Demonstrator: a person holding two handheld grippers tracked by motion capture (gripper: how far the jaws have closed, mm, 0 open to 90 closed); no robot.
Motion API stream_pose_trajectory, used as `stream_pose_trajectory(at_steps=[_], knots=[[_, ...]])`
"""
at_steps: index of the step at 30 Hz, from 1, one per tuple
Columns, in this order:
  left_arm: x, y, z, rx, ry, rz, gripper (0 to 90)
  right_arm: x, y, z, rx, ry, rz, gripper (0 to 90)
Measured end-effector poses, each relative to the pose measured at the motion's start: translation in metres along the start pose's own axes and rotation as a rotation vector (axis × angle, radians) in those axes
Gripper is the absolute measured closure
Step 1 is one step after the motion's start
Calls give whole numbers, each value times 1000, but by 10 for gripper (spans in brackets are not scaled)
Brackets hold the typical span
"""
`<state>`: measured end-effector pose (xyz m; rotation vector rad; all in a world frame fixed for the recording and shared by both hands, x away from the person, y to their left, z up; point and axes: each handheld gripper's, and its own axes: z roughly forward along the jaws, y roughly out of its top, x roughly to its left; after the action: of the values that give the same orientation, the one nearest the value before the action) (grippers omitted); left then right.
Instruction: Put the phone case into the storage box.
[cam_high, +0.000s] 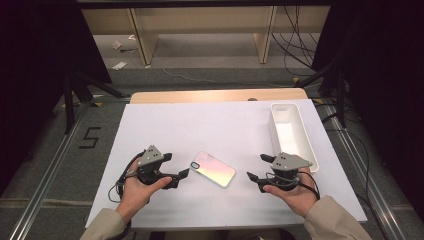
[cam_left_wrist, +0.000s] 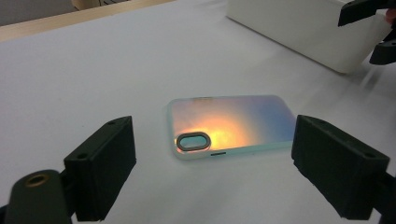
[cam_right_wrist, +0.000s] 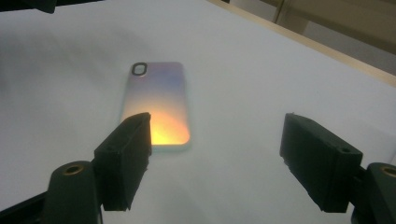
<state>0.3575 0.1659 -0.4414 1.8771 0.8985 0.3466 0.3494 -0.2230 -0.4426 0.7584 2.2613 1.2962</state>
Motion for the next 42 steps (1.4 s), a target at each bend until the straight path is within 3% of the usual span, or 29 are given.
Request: stream_pose_trajectory(at_steps=[7, 10, 11, 13, 14, 15, 16, 17, 18, 33, 42], knots=[[0, 0, 0, -3, 3, -1, 138, 1, 0, 0, 0, -6, -4, 274], [0, 0, -1, -2, 6, -1, 142, 1, 1, 1, 2, -10, -4, 347], [1, 0, -1, -3, 6, -2, 146, 3, 3, 3, -1, -14, 0, 472], [1, 0, -1, -5, 8, -5, 153, 4, 4, 5, 1, -18, -2, 526], [1, 0, -1, -4, 10, -6, 153, 5, 5, 7, 4, -22, -6, 608], [1, 0, -1, -2, 11, -5, 157, 8, 8, 14, 35, -22, -31, 746], [1, 0, -1, 1, 14, -4, 157, 8, 8, 14, 35, -22, -31, 746], [1, -1, 0, 5, 11, -3, 163, 10, 10, 19, 70, -34, -44, 867], [1, -1, 0, 5, 11, -3, 166, 10, 11, 21, 79, -30, -38, 897], [-1, -3, 4, 44, 13, 3, 188, 4, 6, 68, 260, -46, 13, 900], [0, -4, 4, 50, 9, 0, 188, 6, 2, 86, 316, -30, 22, 900]])
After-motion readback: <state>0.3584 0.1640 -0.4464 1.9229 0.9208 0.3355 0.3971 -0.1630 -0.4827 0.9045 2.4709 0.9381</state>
